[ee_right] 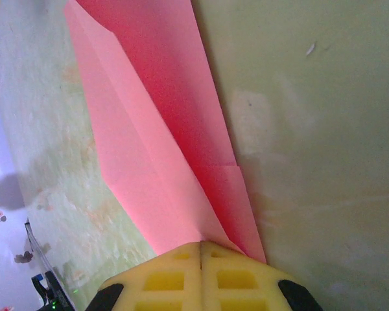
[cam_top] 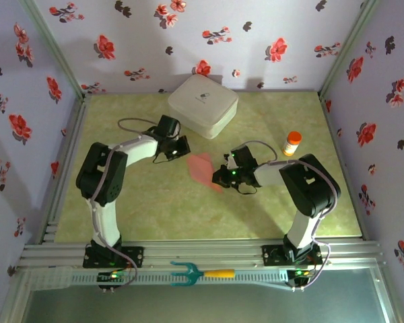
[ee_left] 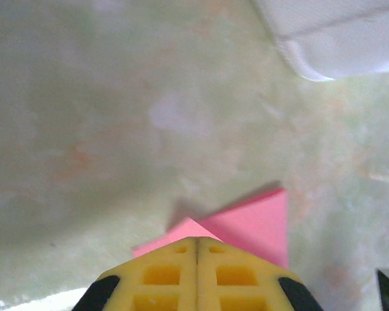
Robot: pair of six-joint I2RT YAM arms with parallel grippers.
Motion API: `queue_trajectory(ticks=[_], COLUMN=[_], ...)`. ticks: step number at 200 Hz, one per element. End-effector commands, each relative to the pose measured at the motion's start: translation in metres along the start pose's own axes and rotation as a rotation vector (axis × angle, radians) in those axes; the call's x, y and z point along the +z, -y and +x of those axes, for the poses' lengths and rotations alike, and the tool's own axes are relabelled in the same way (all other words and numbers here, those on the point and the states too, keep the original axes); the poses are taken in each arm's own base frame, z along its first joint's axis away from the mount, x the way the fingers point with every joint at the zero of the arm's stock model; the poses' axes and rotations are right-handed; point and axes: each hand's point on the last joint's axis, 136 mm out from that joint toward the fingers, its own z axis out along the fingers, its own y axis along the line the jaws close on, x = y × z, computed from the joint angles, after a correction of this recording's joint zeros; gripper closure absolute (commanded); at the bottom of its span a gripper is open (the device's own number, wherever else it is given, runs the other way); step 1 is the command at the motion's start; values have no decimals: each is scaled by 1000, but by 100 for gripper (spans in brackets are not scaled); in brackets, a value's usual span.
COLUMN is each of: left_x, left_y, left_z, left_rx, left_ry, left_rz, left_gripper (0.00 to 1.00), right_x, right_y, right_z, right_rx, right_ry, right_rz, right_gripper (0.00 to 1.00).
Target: Fold a paper plane with a square sheet of paper (pick it up from the middle)
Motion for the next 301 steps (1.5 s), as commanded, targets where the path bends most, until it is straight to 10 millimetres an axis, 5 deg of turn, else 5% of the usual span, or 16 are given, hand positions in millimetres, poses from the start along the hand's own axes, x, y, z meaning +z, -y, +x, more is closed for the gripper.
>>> queue_trajectory(ticks=[1,44,95,136,174,222,237,301], left_x=[-10,12,40,52,53,52,52,53], left_y=[15,41,15,-14,-15,-13,-14,-21], left_z=[10,46,58,68,71,70,71,70], left_rx=[43,102,96,82,66,67,63,53], left_ry=[31,-68,-121,-165,-173,-173,-176,-176], left_rz=[31,145,78,11,24,30,27,19], left_gripper=[97,97,98,98,98,98,98,99], right_x=[1,1,-1,-13,-8,26,25,-6], right_y=[51,50,40,-4,-38,-16,3,5], right_z=[34,33,29,7,-8,-9,-5,19], right_rx=[108,113,106,41,-32,-10,16,50], right_ry=[-96,-93,-83,-51,-69,-109,-108,-105], right_rz=[162,160,130,53,22,102,133,32], right_gripper=[100,100,100,100,100,100,100,97])
